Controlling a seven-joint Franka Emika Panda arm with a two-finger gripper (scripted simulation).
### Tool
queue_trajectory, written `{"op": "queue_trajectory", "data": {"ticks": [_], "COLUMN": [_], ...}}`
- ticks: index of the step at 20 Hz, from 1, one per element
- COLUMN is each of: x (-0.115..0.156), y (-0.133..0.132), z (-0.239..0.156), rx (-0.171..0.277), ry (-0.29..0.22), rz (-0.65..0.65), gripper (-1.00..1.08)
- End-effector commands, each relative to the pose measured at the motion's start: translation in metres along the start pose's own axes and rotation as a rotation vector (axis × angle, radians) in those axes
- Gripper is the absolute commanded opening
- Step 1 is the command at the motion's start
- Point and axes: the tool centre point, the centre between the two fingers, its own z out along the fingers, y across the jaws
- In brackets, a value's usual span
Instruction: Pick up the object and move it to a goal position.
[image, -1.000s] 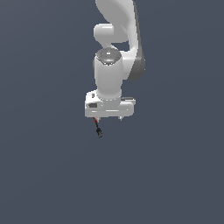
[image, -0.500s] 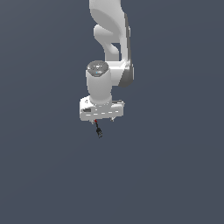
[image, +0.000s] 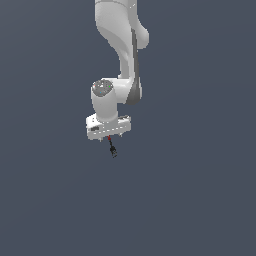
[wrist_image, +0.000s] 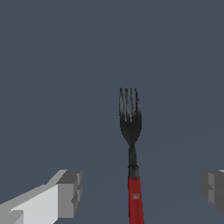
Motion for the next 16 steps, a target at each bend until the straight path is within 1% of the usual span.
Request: {"op": "queue_trajectory", "data": {"ticks": [1, 7, 12, 16], "x": [-0.009, -0.020, -0.020, -0.020], "y": [0.003, 0.006, 0.006, 0.006], "z": [0.008, 0.018, 0.019, 0.029], "rx": [0.002, 0.005, 0.005, 0.005], "ry": [-0.002, -0.005, -0.006, -0.006], "rz": [-0.024, -0.050, -0.048, -0.049], "gripper": [1.00, 1.00, 1.00, 1.00]}}
